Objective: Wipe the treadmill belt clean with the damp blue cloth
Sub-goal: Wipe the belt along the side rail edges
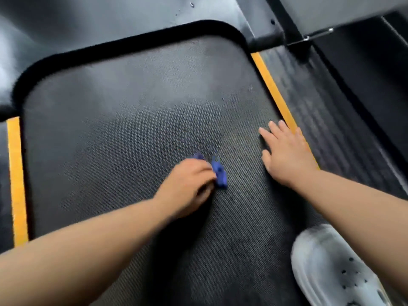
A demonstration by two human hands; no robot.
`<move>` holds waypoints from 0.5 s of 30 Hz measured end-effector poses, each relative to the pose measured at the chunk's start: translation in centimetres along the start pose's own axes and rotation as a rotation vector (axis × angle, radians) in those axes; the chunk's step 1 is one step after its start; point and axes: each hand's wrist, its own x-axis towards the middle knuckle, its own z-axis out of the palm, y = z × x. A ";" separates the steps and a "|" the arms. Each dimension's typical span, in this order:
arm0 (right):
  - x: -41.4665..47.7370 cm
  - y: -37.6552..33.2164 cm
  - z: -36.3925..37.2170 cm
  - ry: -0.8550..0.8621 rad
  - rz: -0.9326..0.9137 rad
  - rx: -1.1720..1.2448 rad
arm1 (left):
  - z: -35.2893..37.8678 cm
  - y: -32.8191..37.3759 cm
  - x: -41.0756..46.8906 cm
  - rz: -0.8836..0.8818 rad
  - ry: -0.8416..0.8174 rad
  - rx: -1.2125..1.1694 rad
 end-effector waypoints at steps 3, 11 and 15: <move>-0.7 1.0 0.2 -0.022 -0.010 0.026 | -0.7 -0.3 1.0 0.248 -0.085 -0.019; -0.2 2.8 0.0 0.088 -0.005 0.042 | 0.8 -2.3 11.4 -0.416 0.158 0.055; -0.4 3.6 -0.4 0.090 0.004 0.027 | 2.8 4.7 6.3 0.258 -0.109 -0.120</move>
